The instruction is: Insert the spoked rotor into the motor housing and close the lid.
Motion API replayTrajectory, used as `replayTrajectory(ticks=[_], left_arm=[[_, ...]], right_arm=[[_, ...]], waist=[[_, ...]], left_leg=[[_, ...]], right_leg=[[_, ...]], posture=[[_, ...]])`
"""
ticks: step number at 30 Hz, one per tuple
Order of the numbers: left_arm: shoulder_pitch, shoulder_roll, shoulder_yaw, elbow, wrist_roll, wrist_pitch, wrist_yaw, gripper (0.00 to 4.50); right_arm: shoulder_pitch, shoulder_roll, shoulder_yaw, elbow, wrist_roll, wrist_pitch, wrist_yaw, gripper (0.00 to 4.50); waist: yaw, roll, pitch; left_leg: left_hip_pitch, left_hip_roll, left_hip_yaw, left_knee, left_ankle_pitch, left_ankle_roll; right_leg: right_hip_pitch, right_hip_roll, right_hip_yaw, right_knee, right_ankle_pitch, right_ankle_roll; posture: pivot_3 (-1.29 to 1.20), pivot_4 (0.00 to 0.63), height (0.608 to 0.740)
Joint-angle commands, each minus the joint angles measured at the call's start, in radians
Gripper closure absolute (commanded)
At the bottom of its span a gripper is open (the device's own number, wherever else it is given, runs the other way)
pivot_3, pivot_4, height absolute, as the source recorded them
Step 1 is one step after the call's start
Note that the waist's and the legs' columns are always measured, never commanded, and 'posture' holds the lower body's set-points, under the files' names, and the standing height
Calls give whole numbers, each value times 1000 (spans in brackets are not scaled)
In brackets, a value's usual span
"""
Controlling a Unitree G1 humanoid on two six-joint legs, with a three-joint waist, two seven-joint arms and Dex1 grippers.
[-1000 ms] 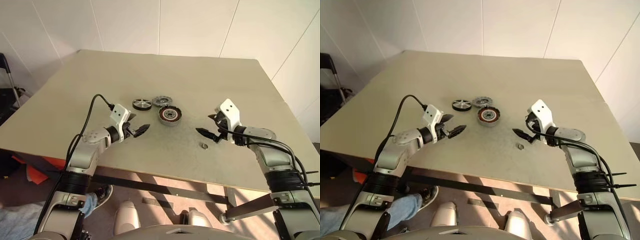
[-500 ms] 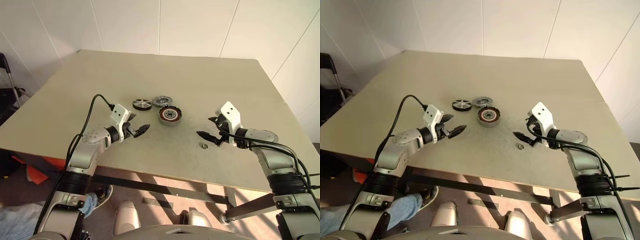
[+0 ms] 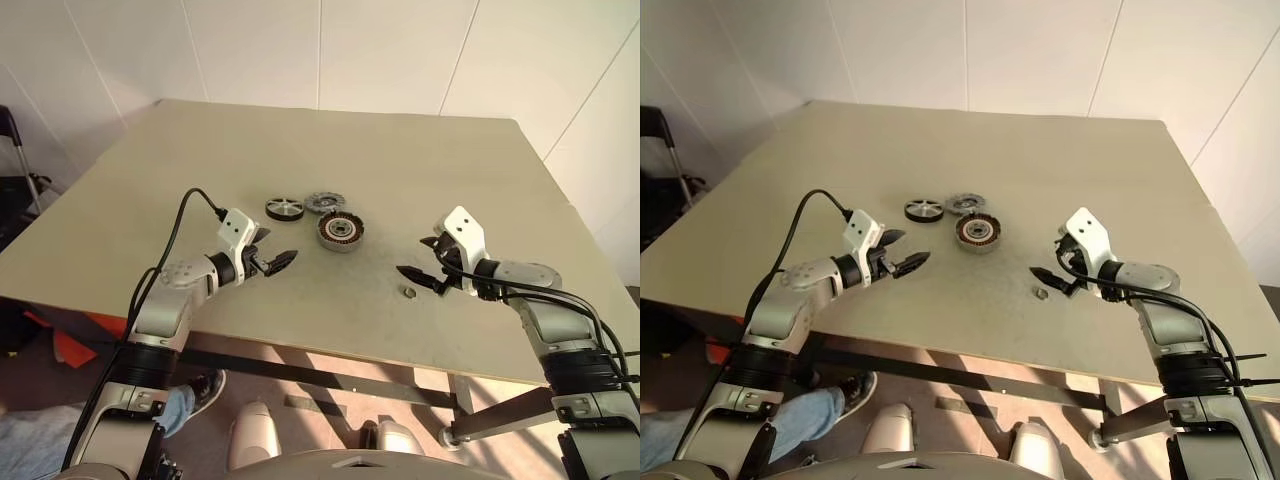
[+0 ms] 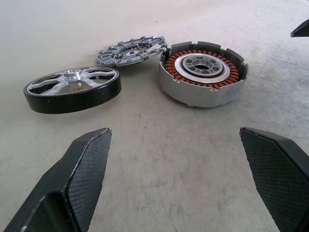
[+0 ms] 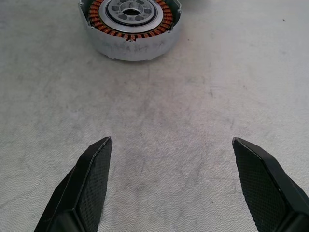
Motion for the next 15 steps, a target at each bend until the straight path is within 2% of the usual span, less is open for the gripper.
replayTrajectory(ticks=[1, 15], left_arm=[[-16, 2, 6, -15, -5, -16, -7, 0], [-30, 6, 0, 4, 4, -17, -19, 0]], right_arm=[[39, -29, -37, -84, 34, 11, 18, 36], [172, -32, -34, -126, 53, 39, 18, 36]], waist=[[1, 0, 0], [-1, 0, 0]], left_leg=[[0, 0, 0, 0, 0, 0], [1, 0, 0, 0, 0, 0]], right_leg=[[0, 0, 0, 0, 0, 0], [1, 0, 1, 0, 0, 0]], posture=[[0, 0, 740], [0, 0, 740]])
